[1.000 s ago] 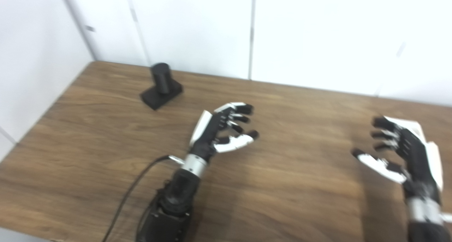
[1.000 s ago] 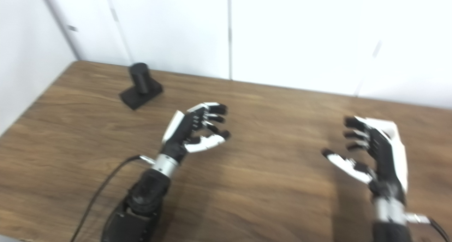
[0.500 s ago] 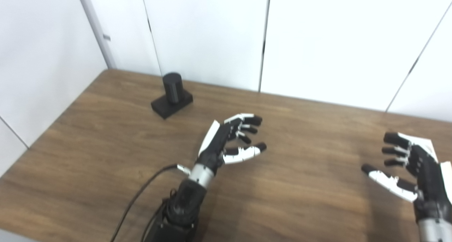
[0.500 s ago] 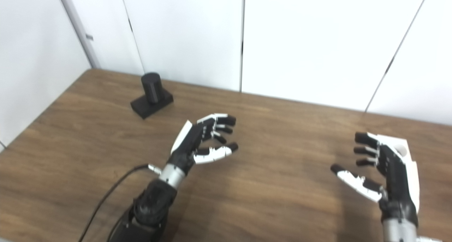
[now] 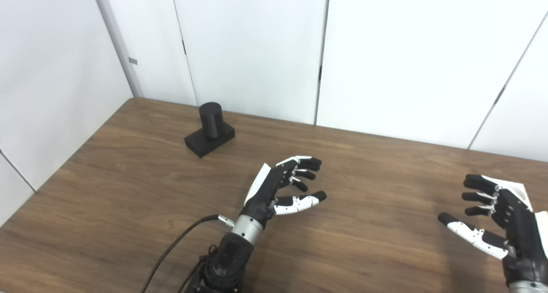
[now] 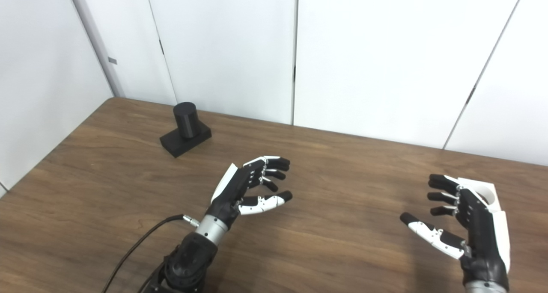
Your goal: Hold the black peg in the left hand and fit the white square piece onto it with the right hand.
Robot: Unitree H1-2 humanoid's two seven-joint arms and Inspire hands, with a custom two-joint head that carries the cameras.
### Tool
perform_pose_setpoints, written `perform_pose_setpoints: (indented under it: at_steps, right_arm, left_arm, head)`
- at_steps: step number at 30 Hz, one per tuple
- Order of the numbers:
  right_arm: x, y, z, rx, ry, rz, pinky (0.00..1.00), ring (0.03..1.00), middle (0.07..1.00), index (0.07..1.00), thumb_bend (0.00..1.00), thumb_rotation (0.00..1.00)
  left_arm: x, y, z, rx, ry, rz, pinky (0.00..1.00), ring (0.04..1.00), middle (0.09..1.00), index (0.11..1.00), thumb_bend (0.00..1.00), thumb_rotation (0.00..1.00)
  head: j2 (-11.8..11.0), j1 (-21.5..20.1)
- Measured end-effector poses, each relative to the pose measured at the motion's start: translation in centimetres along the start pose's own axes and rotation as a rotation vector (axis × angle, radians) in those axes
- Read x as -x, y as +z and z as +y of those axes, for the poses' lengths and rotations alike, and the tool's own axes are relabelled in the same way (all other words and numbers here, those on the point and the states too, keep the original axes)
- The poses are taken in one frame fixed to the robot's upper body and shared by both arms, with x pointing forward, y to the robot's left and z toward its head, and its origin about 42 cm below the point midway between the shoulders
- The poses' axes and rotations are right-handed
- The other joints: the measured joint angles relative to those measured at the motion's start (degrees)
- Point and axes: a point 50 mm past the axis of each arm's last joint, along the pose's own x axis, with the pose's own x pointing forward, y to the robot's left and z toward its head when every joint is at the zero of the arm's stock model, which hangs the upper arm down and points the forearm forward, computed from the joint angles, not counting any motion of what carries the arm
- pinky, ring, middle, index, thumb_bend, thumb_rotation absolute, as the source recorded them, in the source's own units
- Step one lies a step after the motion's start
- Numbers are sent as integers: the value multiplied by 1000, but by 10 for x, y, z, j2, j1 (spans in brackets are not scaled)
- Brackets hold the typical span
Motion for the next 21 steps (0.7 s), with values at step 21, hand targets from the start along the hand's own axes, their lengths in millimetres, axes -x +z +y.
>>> perform_pose_setpoints:
  at_steps: [21]
  right_arm:
    - [3,5,1,-32,14,27,553,681,742,717,541,0]
  left_arm:
    - [-17,28,83,-318,134,-46,542,699,767,731,722,197]
  head:
    - [-4,16]
